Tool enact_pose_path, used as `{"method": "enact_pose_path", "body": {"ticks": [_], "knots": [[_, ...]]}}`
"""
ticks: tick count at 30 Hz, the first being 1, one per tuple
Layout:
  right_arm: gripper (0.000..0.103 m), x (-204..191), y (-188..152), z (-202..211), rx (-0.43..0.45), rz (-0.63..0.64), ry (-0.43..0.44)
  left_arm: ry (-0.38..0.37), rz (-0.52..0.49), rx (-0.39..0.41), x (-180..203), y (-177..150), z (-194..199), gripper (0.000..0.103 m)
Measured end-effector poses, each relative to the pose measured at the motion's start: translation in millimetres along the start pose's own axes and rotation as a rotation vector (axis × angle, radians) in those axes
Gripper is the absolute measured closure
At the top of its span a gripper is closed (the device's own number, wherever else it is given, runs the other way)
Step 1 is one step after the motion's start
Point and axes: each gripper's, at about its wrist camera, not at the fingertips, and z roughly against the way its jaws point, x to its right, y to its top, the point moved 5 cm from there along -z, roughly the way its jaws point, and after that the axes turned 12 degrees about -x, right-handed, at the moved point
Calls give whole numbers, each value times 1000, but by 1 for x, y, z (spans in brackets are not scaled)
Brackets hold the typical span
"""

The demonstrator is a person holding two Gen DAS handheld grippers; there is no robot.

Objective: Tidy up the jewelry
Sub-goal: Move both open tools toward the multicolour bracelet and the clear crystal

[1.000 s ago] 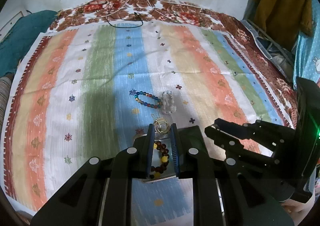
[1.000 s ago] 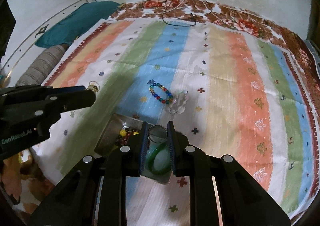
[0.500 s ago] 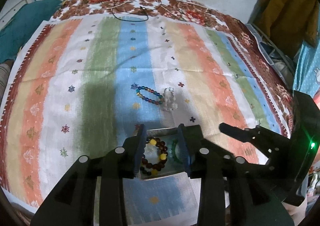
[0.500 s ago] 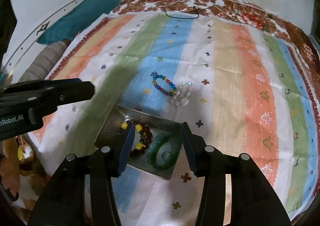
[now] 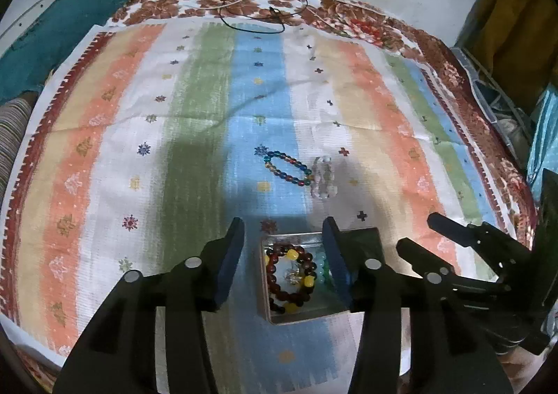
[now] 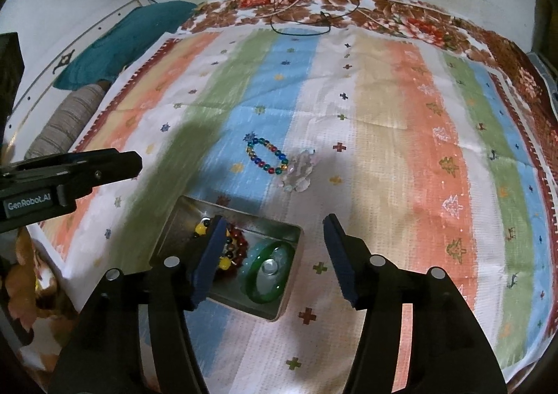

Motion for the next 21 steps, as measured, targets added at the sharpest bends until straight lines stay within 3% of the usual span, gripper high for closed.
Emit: {"method": "enact_pose_path", "body": {"ticks": [11, 21], "knots": [[35, 22, 13, -11, -25, -58, -19, 54, 10, 16, -6, 15, -13, 49], [28, 38, 29, -34, -59, -87, -52, 76, -2, -31, -13, 31, -42, 44]]}}
